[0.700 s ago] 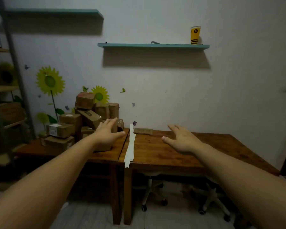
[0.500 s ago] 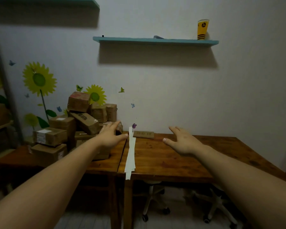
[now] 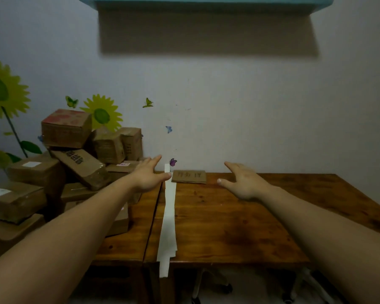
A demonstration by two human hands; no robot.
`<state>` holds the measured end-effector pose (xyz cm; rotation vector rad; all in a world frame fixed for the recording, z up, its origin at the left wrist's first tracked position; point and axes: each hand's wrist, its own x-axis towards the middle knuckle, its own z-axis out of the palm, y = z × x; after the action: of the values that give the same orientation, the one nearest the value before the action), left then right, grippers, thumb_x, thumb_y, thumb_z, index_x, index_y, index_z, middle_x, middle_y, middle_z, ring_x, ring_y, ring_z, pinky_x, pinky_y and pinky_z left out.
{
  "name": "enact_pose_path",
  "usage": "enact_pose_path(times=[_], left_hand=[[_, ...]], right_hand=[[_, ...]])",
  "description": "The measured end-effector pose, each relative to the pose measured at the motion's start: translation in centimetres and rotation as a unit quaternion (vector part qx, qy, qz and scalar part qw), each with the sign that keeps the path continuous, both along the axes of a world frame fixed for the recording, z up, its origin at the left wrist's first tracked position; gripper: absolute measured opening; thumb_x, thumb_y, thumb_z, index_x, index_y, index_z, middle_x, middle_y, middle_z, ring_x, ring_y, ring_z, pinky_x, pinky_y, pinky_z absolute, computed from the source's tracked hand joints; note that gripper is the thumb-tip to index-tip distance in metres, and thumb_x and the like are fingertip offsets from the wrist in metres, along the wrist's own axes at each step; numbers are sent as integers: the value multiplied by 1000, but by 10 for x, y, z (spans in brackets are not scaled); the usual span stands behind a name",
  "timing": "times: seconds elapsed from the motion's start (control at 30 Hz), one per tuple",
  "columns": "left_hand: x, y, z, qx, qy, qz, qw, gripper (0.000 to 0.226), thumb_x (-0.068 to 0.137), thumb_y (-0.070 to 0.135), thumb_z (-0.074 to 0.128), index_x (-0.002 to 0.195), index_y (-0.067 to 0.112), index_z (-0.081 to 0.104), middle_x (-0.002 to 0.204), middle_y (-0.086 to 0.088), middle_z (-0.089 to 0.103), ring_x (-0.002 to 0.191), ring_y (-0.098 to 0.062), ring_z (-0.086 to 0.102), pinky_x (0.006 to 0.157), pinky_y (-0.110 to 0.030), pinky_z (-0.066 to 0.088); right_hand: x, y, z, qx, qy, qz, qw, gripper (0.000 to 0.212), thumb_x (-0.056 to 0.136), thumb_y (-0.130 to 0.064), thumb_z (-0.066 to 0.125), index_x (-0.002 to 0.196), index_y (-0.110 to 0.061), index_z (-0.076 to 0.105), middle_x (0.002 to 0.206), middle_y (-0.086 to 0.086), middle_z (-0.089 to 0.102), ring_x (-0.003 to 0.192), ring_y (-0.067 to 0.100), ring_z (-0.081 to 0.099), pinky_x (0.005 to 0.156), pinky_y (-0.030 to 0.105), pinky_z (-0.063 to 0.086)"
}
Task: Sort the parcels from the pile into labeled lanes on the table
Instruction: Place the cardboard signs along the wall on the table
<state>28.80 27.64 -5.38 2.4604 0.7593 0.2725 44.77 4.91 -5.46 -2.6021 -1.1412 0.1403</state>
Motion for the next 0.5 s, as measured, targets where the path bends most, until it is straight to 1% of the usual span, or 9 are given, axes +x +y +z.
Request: enact_pose_path(times=[0.1, 0.27, 0.4, 0.5], left_hand=[[54, 33, -14, -2, 12, 10, 1000, 77, 90, 51, 52, 151, 29, 9, 160, -6, 3, 147, -27, 2, 118, -49, 11], [131, 87, -38, -38, 34, 20, 999, 78, 89, 51, 53, 151, 28, 9, 160, -6, 6, 146, -27, 7, 117, -50, 16], [177, 134, -59, -50, 63, 28, 996, 78, 89, 51, 52, 151, 28, 10, 159, -5, 7, 146, -28, 8, 117, -50, 16], [210, 173, -77, -51, 72, 29, 996, 78, 89, 52, 52, 150, 30, 11, 159, -5, 8, 146, -28, 9, 116, -51, 18]], right_hand=[[57, 36, -16, -11, 7, 14, 1000, 77, 92, -61, 42, 154, -26, 12, 160, 4, 16, 145, 25, 19, 116, 43, 23], [144, 99, -38, -31, 43, 20, 998, 78, 92, -60, 43, 154, -24, 11, 160, 5, 17, 145, 27, 21, 116, 43, 23], [191, 150, -60, -50, 73, 17, 996, 79, 92, -60, 45, 154, -24, 11, 160, 6, 18, 144, 27, 22, 116, 43, 23], [218, 185, -79, -55, 78, 7, 995, 80, 92, -60, 46, 154, -24, 12, 159, 6, 19, 144, 27, 22, 115, 43, 23]])
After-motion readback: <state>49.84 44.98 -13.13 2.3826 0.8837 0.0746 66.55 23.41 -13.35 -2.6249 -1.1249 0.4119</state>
